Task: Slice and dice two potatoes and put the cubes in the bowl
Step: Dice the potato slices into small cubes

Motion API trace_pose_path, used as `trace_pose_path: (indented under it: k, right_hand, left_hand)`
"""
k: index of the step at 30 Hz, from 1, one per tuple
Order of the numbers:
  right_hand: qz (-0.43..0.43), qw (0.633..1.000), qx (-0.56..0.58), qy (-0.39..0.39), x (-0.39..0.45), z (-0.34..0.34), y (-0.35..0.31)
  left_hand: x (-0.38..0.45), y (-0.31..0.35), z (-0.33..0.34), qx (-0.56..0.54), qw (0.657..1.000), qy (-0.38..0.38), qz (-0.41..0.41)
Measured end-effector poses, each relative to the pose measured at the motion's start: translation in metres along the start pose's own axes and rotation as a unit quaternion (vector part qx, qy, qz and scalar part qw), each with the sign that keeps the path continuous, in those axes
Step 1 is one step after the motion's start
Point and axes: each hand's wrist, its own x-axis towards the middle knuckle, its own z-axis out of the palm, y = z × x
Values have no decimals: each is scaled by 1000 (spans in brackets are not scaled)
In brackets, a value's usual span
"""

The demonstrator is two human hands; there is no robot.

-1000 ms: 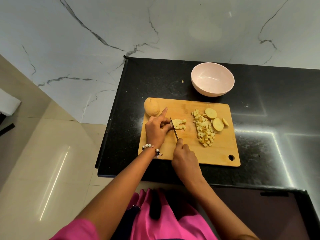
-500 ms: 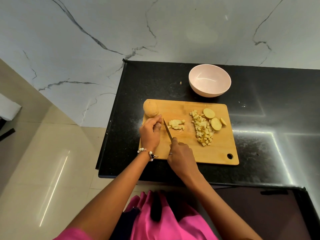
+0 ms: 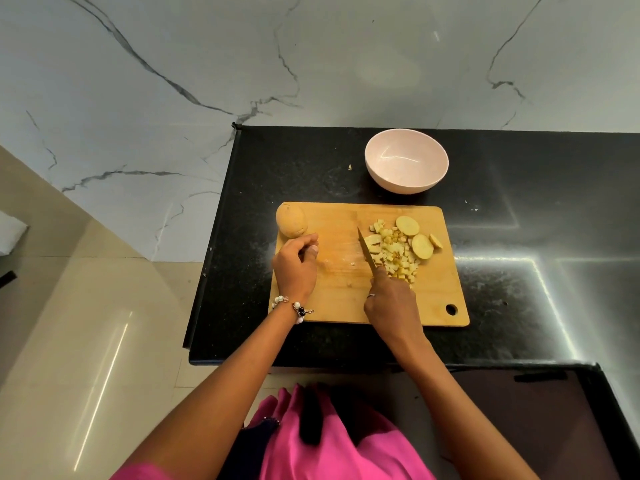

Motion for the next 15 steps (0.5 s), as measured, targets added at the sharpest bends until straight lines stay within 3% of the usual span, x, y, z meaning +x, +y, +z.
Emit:
trace_pose_path:
  k: [4,7,15]
  right_hand:
    - [3,1000,-14,-4,-3,-6,7]
    - [-5,997,-73,2,-5,-20,17]
    - [-63,971,-206,101,-5,-58,39]
  left_hand:
    - [-2,10,4,7,1000,-22,21]
    - [-2,18,9,33,992,-69,101]
    - [-1,37,33,180,905,-180,340]
